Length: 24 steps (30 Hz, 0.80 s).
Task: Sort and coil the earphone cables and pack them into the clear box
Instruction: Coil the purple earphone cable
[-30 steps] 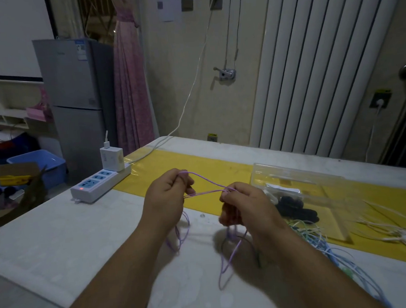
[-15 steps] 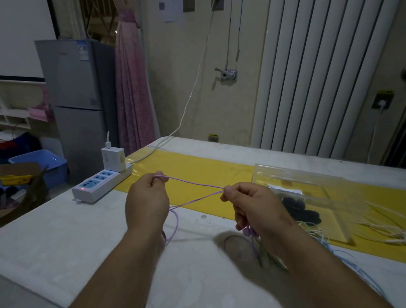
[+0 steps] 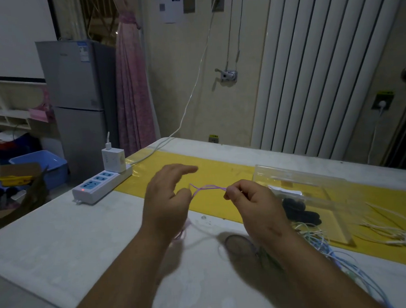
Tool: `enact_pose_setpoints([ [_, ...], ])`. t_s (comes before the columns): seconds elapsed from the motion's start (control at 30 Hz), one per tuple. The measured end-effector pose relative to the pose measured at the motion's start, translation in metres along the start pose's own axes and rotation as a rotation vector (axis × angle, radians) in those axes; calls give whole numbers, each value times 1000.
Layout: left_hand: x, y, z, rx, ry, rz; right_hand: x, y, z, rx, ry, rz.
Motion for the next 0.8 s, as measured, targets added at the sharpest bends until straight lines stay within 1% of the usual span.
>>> enact_pose_setpoints([
  [0.1,-3,-13,3,-188,11,-120,0,-1,-2,-56,21,-4],
  [0.17,-6,-23,2,-203,25,-212,1,-1,-3,-66,46,3],
  [0.23,-9,-34,1,-80,-10,-296,2,-1,-2,-10,50,11],
  [0.3,-10,-39,-2,73,-36,-310,2,-1,1,113,21,9],
  [0.33,-8,-39,-8,79,10,-296,3,-3,3,189,-8,-3],
  [0.4,-7,-33,-14,0,126,-237,3,-7,9,308,-67,-49],
  [0.5,-1,-6,-12,-7,119,-31,4,-11,14,345,-102,-89],
  [0.57,1,13,-14,2,124,111,5,-11,14,348,-94,-97],
  [0.63,1,25,-18,19,150,207,6,-11,16,348,-93,-99],
  [0.73,-2,36,-22,54,201,294,7,-10,22,316,-119,-83],
  [0.8,-2,34,-27,89,241,264,8,-10,24,282,-117,-74],
])
Point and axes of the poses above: each hand's wrist, its own x-axis towards the middle knuckle, its own y-axis out of the back of the hand, z = x × y, the point moved 10 cm from there along x, towards the middle knuckle, and after that the axes turned 10 degrees about -x, right-handed, at the moved point
